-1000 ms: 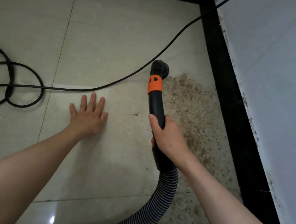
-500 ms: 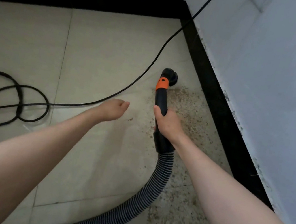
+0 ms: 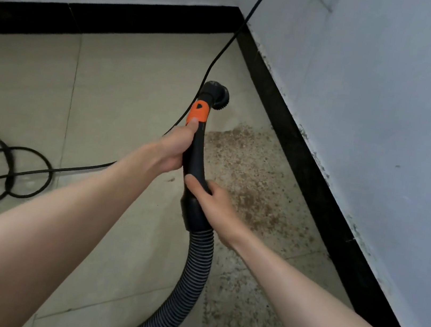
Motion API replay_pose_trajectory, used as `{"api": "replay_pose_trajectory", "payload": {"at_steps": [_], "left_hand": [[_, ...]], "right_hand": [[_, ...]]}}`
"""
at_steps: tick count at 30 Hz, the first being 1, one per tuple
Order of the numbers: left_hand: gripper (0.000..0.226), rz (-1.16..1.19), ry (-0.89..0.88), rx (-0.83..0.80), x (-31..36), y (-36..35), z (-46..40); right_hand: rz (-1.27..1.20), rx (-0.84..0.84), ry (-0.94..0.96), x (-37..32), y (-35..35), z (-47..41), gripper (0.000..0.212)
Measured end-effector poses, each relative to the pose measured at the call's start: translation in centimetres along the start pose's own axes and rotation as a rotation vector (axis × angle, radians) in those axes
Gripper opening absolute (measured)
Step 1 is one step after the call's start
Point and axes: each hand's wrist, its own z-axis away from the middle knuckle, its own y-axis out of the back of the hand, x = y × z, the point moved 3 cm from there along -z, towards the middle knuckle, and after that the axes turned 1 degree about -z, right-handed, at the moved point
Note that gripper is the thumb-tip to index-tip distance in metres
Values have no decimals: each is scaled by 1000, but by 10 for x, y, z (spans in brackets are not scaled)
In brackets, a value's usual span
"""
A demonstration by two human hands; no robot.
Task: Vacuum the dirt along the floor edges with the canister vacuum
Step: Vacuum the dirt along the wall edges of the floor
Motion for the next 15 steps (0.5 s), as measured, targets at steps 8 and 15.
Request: {"api": "replay_pose_trajectory", "payload": {"at_steps": [8,15], "left_hand": [[42,-2,44,54,1,-18,-25],[52,-94,71,93,-10,-35,-50]], "right_hand": [[-299,176,-9,13,6,-4,32],[-320,205,-34,20,18,-25,34]]}}
